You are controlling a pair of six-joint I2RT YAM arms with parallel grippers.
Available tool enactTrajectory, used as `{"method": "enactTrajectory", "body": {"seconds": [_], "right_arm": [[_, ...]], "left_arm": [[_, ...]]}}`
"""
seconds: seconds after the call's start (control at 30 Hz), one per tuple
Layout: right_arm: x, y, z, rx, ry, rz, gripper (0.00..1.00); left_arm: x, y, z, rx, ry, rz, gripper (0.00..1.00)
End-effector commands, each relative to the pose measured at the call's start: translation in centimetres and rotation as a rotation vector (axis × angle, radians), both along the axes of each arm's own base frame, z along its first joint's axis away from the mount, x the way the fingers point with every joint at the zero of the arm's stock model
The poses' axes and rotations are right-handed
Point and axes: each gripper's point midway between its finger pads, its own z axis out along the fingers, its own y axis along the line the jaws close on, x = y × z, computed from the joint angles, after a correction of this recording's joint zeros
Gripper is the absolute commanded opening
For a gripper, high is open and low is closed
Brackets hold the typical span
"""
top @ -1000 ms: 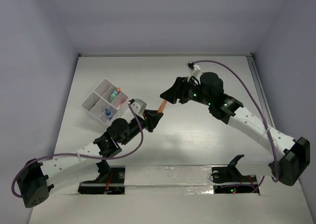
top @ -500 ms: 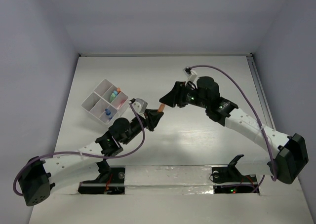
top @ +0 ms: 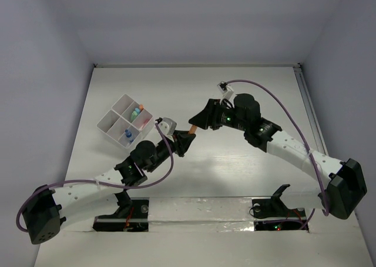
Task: Sort the stationery into containers
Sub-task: Close the pen cap on the pen.
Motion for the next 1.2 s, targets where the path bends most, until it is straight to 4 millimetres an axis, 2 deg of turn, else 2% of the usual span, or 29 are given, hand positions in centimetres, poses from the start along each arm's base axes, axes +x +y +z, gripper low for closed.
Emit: {"method": "enactTrajectory", "body": {"seconds": [0.0, 0.27, 0.43, 0.47, 0.57, 0.73, 0.83, 0.9, 0.93, 0.97, 1.1, 1.17], "right_arm": [[-0.4, 0.3, 2.0, 0.054, -0.062, 0.019, 0.58], [0.0, 0.2, 2.2, 0.071, -0.072, -0.007, 0.57], [0.2, 0.3, 1.8, 0.073, -0.066, -0.011, 0.4], [0.1, 0.3, 1.6, 0.072, -0.062, -0.008, 0.31], [-0.2, 0.7, 1.3, 0.073, -0.057, 0.003, 0.2], [-1.6, 1.7, 0.9, 0.088, -0.053, 0.052, 0.13], [-2.6, 2.7, 0.4, 0.099, -0.056, 0.078, 0.11], [-3.3, 3.2, -0.8, 0.093, -0.044, 0.092, 0.08], [-3.3, 3.3, -0.7, 0.112, -0.045, 0.09, 0.08], [-3.8, 3.5, -1.7, 0.106, -0.028, 0.101, 0.06], [-4.8, 4.4, -2.9, 0.097, -0.018, 0.105, 0.02], [-5.5, 4.9, -3.3, 0.093, -0.016, 0.117, 0.0]], "left_arm": [[0.1, -0.3, 4.0, -0.098, -0.066, 0.002, 0.0], [-0.1, -0.5, 4.0, -0.099, -0.064, -0.007, 0.0], [-0.1, -0.3, 4.0, -0.101, -0.067, -0.003, 0.0], [-0.1, -0.3, 4.1, -0.101, -0.068, 0.001, 0.0], [0.0, -0.2, 4.3, -0.105, -0.071, 0.008, 0.0], [0.0, 0.1, 4.7, -0.127, -0.078, 0.025, 0.0], [0.2, 0.6, 5.6, -0.152, -0.088, 0.052, 0.0], [0.2, 1.0, 6.5, -0.171, -0.1, 0.063, 0.0], [0.1, 1.1, 7.5, -0.193, -0.109, 0.065, 0.0], [0.1, 1.3, 8.0, -0.206, -0.115, 0.068, 0.0], [0.2, 2.1, 11.0, -0.258, -0.145, 0.094, 0.0], [0.2, 2.3, 11.8, -0.258, -0.159, 0.103, 0.0]]}}
